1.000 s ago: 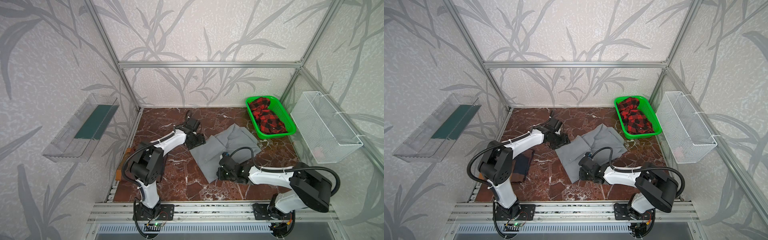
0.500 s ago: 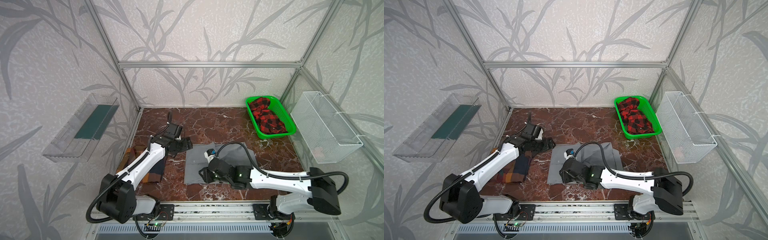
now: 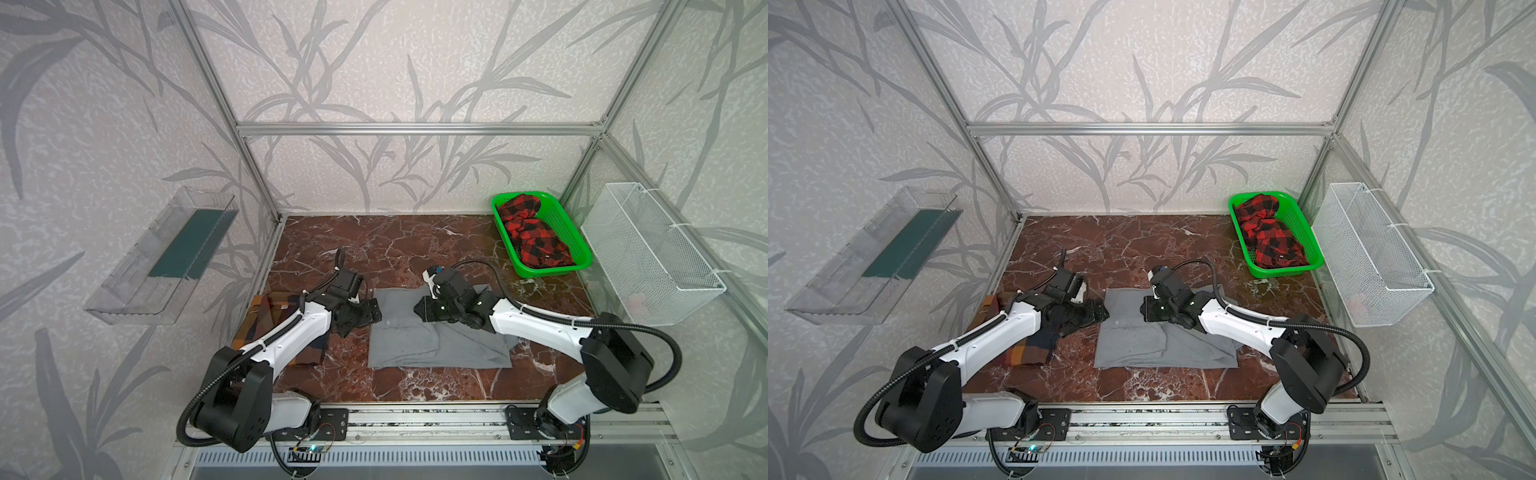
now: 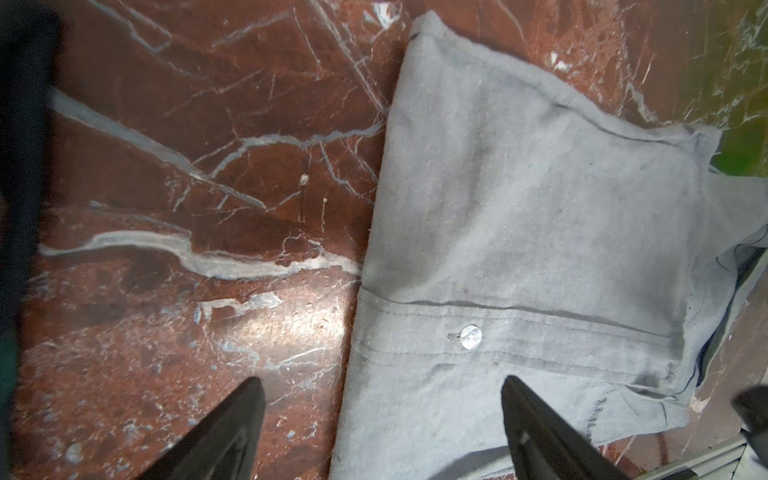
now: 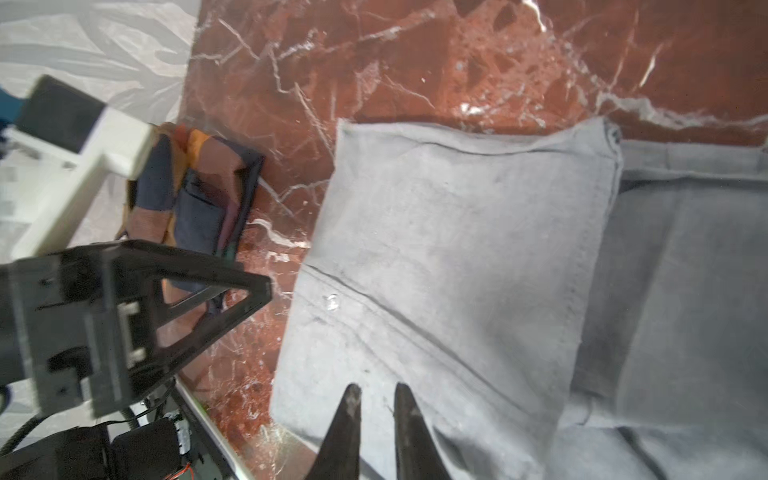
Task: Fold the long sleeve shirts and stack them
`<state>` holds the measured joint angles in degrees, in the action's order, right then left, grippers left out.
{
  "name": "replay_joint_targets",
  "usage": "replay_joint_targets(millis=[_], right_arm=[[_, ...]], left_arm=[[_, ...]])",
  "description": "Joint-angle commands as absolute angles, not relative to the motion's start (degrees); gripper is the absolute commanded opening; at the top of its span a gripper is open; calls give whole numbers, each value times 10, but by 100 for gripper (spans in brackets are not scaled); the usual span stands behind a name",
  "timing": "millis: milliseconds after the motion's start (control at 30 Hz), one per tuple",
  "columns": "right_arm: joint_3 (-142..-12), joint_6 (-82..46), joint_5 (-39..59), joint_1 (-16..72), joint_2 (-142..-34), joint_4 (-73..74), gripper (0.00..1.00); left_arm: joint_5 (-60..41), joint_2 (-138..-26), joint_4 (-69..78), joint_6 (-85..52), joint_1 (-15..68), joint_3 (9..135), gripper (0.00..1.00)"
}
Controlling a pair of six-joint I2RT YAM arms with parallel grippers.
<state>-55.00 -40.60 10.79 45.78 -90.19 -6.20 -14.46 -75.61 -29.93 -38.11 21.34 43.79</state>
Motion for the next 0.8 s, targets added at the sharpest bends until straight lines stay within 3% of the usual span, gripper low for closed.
replay_joint_targets(millis=[0,333,767], right_arm=[[-520,-415,121,443,-931,-29,16],[-463,-421,126,410,-1001,33,13],[-433,-428,135,410,-1041,71,12]], left_arm=[[-154,-765,-281,-384,215,413,90],[-154,-779,-239,-387,215,384,91],[-235,-836,-81,-405,219,331,92]])
